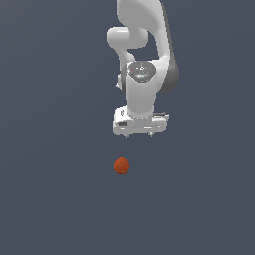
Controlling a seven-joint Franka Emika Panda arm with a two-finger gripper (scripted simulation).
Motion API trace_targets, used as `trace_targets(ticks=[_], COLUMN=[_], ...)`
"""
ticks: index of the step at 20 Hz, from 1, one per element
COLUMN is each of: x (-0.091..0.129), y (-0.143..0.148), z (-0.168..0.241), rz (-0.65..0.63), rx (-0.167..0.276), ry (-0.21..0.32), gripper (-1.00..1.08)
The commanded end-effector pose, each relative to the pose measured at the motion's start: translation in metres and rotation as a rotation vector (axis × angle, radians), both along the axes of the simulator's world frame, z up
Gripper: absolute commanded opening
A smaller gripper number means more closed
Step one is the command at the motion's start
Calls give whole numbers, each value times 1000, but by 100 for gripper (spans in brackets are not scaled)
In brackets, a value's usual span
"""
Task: Pick up the object and move it to a goal position.
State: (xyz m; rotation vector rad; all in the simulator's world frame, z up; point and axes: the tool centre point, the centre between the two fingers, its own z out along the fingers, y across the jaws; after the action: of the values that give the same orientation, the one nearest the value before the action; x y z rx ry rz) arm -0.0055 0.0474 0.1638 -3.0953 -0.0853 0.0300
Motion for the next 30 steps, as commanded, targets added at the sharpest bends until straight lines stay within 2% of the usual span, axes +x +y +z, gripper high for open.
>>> trace_targets(ticks=[1, 8, 15, 30], x=[1, 2, 9, 34], y=[6, 3, -1, -23], z=[2, 0, -4, -24], rz=[3, 24, 106, 456], rx=[6, 4, 0, -14], ry=[-5, -5, -9, -23], gripper=[100, 100, 100, 100])
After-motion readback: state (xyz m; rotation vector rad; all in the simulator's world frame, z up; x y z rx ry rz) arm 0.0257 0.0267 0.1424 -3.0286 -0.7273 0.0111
